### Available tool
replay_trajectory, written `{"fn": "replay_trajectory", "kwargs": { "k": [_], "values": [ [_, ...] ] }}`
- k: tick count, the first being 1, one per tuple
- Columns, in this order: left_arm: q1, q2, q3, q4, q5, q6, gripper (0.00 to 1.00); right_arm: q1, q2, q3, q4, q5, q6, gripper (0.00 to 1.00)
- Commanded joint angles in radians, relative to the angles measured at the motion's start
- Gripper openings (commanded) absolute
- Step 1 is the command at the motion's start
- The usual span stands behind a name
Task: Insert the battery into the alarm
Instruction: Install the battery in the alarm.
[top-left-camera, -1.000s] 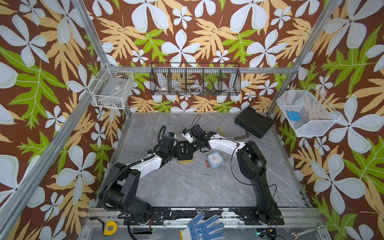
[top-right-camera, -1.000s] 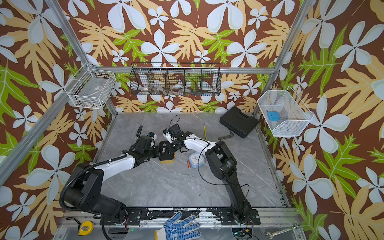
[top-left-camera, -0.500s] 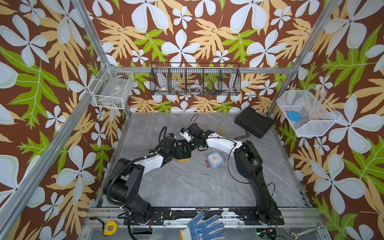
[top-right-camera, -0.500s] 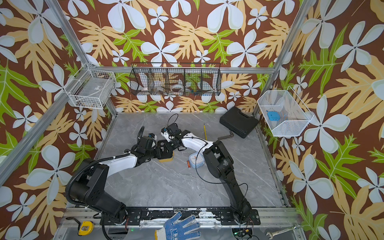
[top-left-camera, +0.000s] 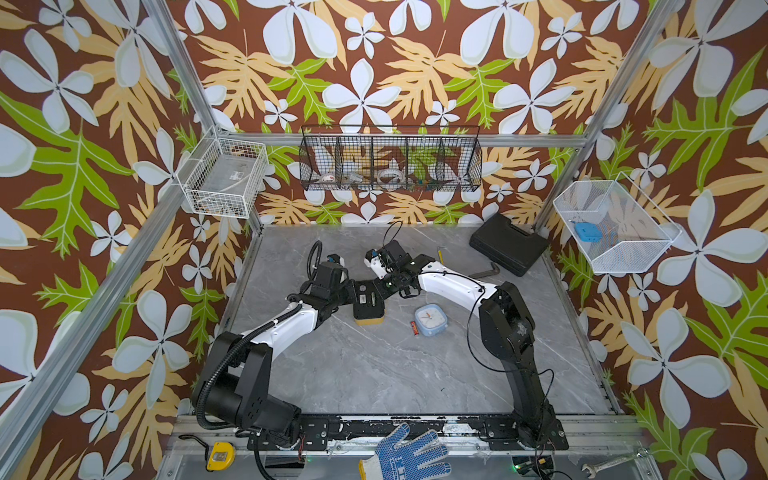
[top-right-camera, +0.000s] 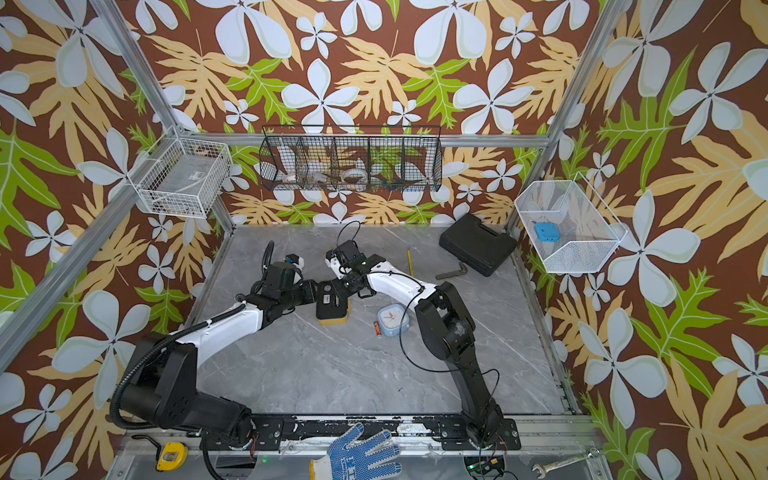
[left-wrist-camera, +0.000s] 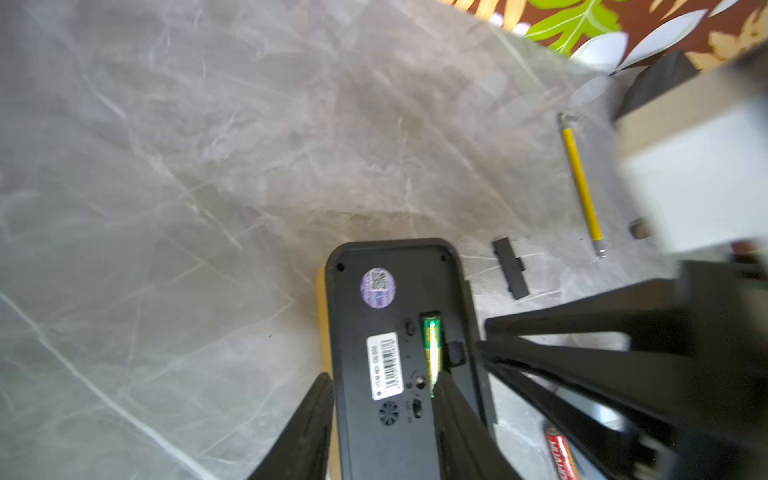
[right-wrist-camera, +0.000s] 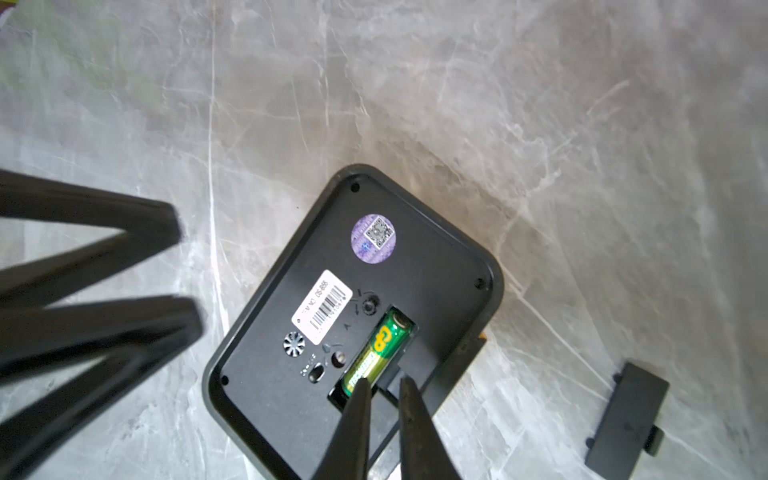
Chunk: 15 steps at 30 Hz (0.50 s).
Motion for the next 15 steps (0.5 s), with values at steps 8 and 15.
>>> {"fn": "replay_trajectory", "kwargs": {
  "k": [8,15],
  "values": [
    [0.007,0.078,-0.054,0.046,0.04,-0.004,0.37,0.002,0.05,0.036,0.034,0.022,0.03,0.24],
    [0.006,0.099,-0.068,0.063,0.06,-0.013,0.31,0.002,0.097,0.062,0.028,0.041,0.024,0.25]
  ]
}}
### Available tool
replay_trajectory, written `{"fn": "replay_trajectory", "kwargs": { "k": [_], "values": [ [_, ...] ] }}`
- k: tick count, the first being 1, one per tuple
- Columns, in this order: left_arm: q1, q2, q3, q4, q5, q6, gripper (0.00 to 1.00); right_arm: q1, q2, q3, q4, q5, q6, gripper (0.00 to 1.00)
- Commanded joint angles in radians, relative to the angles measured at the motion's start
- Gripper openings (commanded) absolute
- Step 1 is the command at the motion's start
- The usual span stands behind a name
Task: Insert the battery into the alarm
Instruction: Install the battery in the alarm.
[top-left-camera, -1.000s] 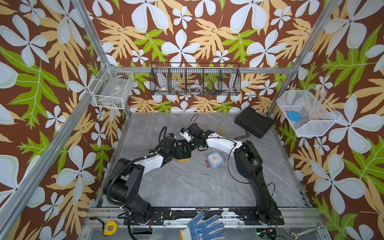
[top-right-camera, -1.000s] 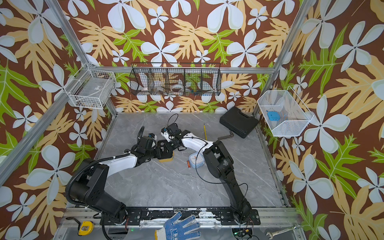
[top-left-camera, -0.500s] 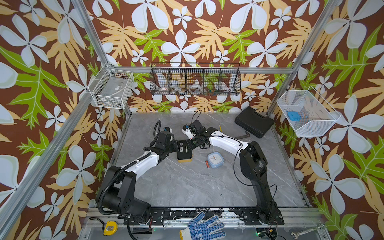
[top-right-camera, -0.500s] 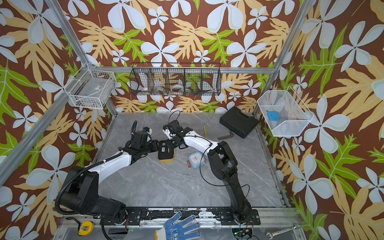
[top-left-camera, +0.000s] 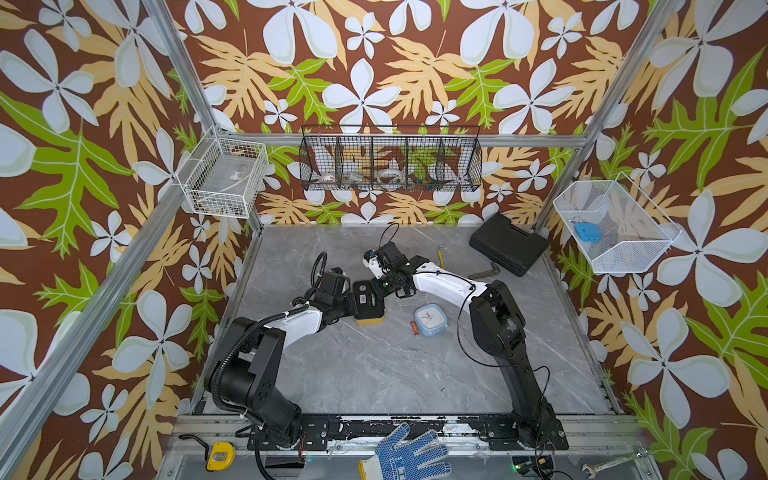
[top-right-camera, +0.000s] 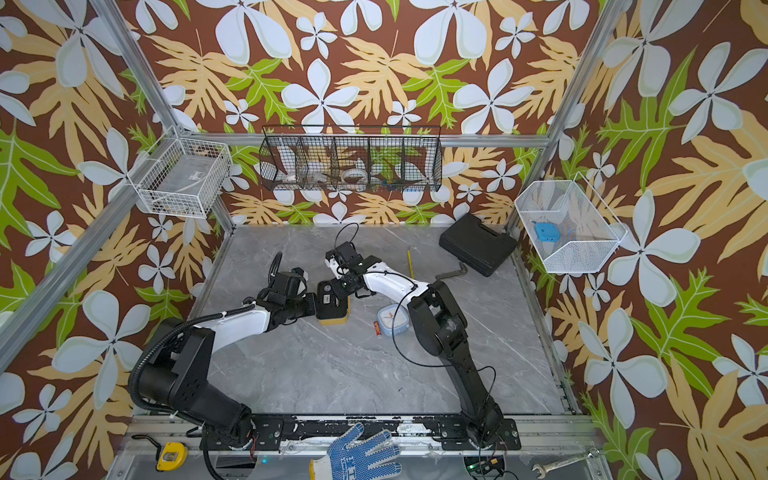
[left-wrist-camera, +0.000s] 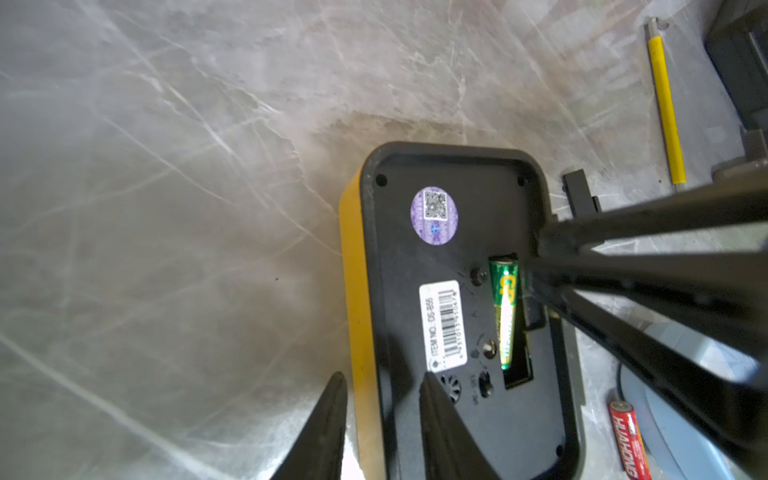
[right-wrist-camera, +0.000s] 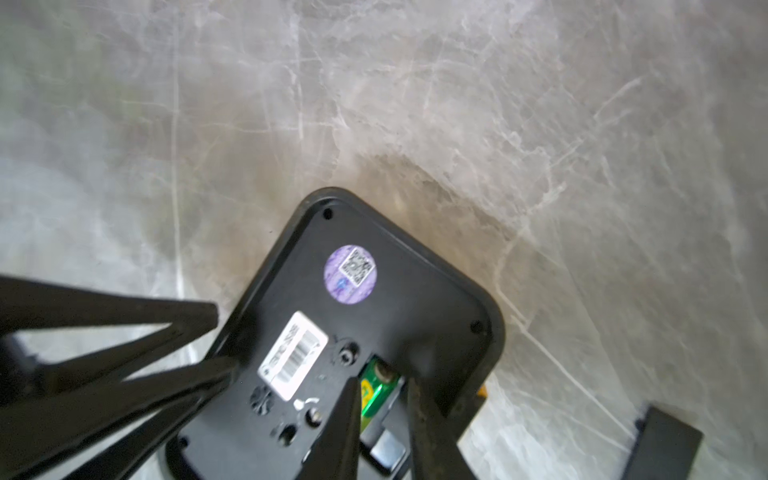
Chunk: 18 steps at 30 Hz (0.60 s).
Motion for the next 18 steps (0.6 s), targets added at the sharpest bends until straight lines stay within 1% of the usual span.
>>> {"fn": "replay_trajectory", "kwargs": {
  "k": [1,5,9,13,16,17,18],
  "values": [
    [0.0,0.007,-0.008,0.03,0.015,-0.009,0.3,0.002,0.013,0.013,0.003,0.015,0.004,0.24],
    [0.001,0.023,-0.013,0.037,0.024,-0.016,0.26,0.002,0.036,0.038,-0.016,0.021,0.0,0.23],
    [0.001,0.033,-0.017,0.042,0.033,-0.025,0.22,0.002,0.071,0.078,-0.079,0.02,-0.01,0.17],
    [0.001,0.04,-0.022,0.05,0.036,-0.038,0.2,0.004,0.068,0.058,-0.121,0.006,-0.021,0.14],
    [0.0,0.049,-0.024,0.05,0.037,-0.047,0.18,0.002,0.043,0.002,-0.109,-0.006,-0.02,0.14],
    [0.001,0.051,-0.026,0.053,0.038,-0.049,0.18,0.002,0.036,-0.007,-0.101,-0.01,-0.02,0.15],
    [0.001,0.051,-0.029,0.055,0.041,-0.05,0.18,0.001,0.032,-0.008,-0.096,-0.009,-0.022,0.19]
  ]
}}
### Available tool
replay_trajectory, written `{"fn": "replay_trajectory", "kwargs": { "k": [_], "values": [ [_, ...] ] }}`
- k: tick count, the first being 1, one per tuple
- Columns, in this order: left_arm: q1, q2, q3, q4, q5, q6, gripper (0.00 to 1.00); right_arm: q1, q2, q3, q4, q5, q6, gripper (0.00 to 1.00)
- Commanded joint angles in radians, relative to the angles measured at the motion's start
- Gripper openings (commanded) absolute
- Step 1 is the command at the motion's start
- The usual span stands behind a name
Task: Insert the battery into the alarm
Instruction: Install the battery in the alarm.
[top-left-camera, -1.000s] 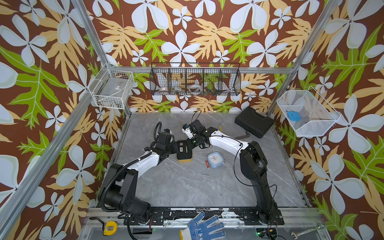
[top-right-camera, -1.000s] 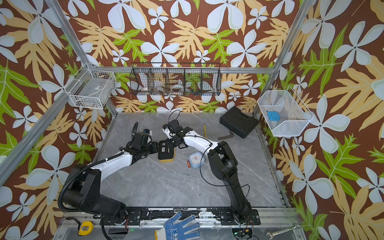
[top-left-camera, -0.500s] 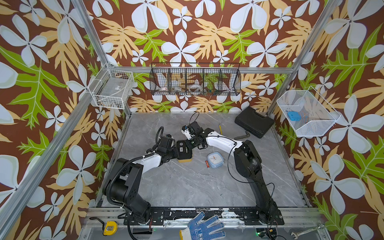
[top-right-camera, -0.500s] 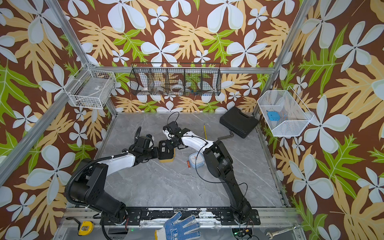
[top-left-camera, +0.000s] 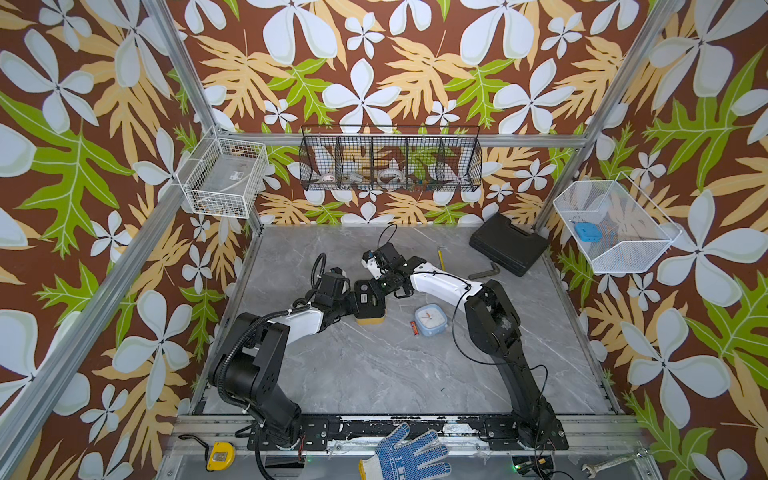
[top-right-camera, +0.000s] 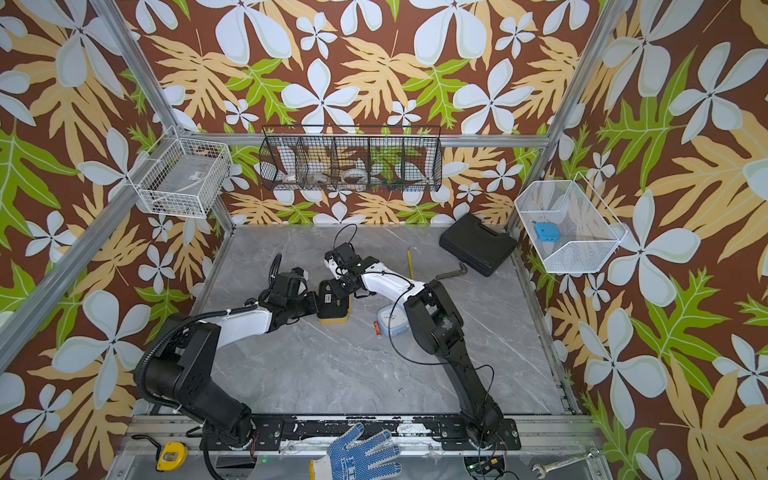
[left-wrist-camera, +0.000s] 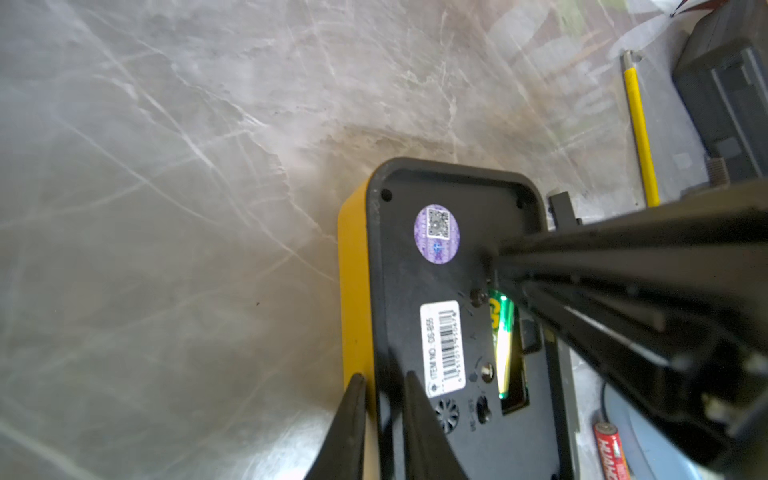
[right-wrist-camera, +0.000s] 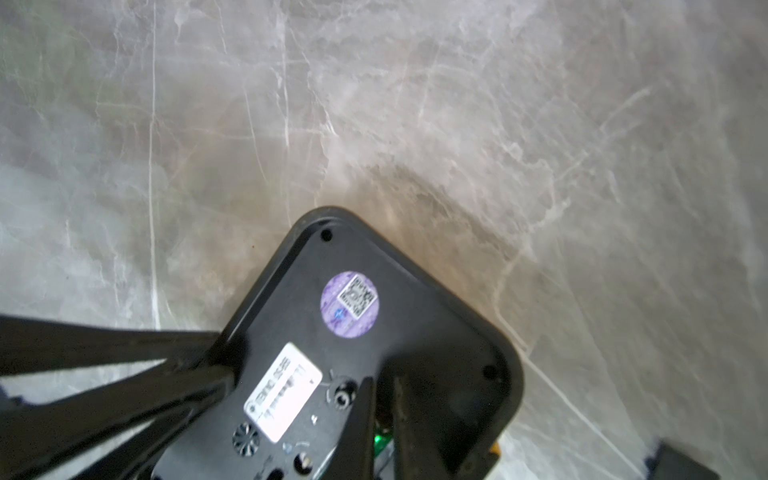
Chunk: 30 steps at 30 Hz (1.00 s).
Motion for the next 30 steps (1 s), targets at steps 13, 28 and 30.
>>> {"fn": "replay_trajectory", "kwargs": {
  "k": [13,28,30],
  "values": [
    [-0.001,-0.006,-0.063,-0.027,0.024,-0.028,0.12,0.005,0.019,0.055,-0.127,0.0,0.014,0.2],
    [-0.002,-0.006,-0.077,-0.011,0.031,-0.046,0.1,0.004,-0.053,0.039,-0.099,0.046,0.011,0.26],
    [-0.002,-0.009,-0.076,-0.01,0.031,-0.052,0.1,0.004,-0.055,0.02,-0.105,0.043,0.006,0.22]
  ]
}}
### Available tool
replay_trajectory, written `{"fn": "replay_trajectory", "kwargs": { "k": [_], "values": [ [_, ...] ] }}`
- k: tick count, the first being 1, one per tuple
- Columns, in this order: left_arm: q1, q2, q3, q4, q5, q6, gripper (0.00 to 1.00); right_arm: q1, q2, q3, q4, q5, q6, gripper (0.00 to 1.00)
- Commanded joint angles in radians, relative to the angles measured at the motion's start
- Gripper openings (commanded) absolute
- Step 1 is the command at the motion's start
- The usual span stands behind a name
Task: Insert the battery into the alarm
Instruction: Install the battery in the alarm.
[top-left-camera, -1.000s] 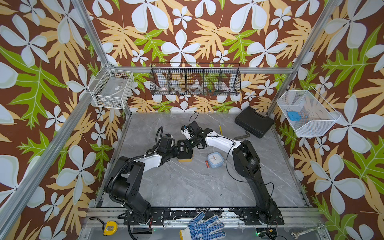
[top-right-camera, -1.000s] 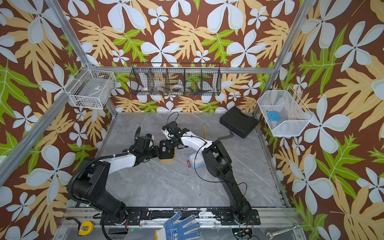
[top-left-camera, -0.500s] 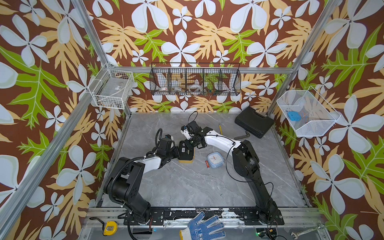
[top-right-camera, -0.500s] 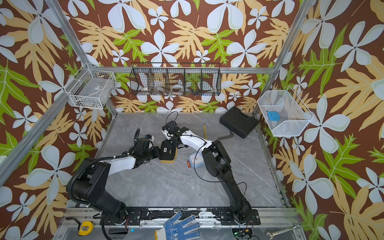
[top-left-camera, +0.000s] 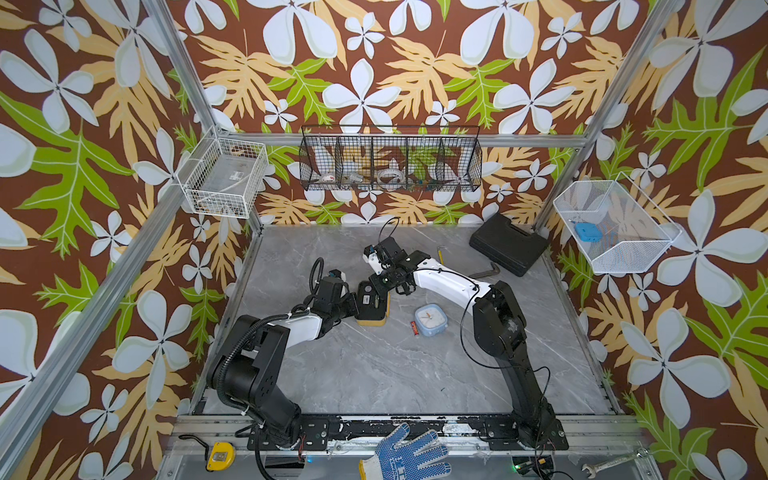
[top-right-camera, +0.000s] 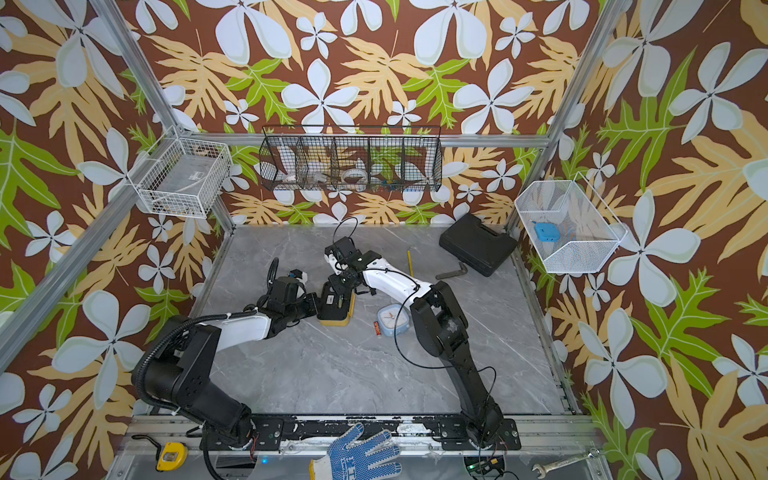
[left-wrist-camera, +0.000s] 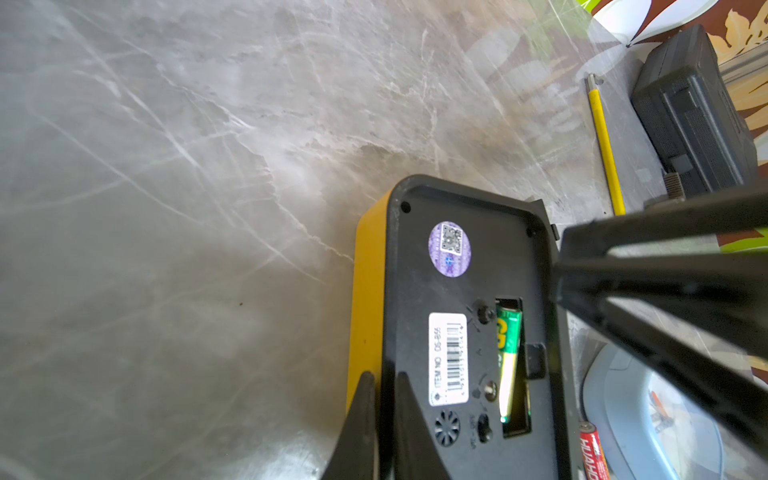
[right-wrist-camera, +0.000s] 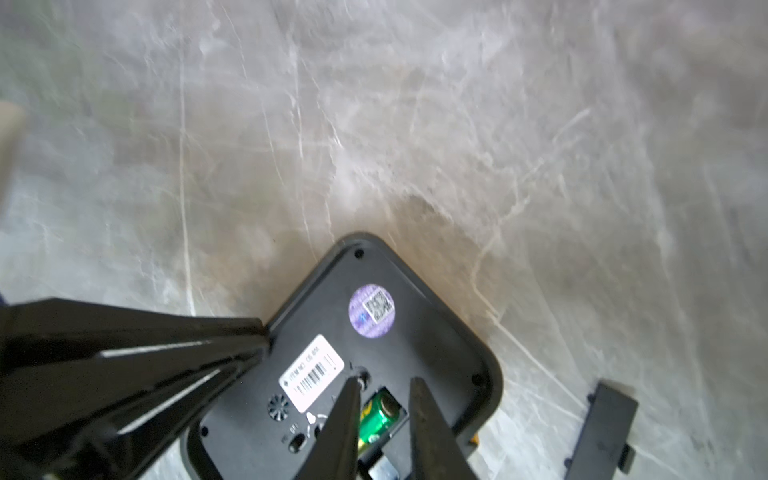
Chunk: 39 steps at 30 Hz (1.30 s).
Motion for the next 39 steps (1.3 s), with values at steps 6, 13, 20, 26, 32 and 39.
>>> {"fn": "replay_trajectory", "kwargs": {
  "k": [6,13,20,26,32,39],
  "values": [
    [0.0,-0.019,-0.015,-0.113,0.023,-0.039,0.11,0.0,-0.008,-0.061,-0.047,0.009,-0.021,0.19],
    [-0.004,-0.044,-0.022,-0.104,0.049,-0.066,0.12,0.001,0.004,-0.059,-0.052,-0.014,-0.023,0.17],
    [-0.004,-0.054,-0.023,-0.106,0.051,-0.076,0.12,0.002,0.009,-0.086,-0.064,-0.031,-0.046,0.12],
    [-0.005,-0.055,-0.021,-0.107,0.049,-0.078,0.12,0.008,0.047,-0.079,-0.113,-0.014,-0.07,0.04],
    [-0.005,-0.056,-0.017,-0.111,0.049,-0.078,0.13,0.013,0.082,-0.071,-0.154,0.028,-0.091,0.0],
    [-0.005,-0.075,-0.017,-0.126,0.045,-0.074,0.13,0.015,0.016,-0.082,-0.099,0.021,-0.088,0.08]
  ]
}}
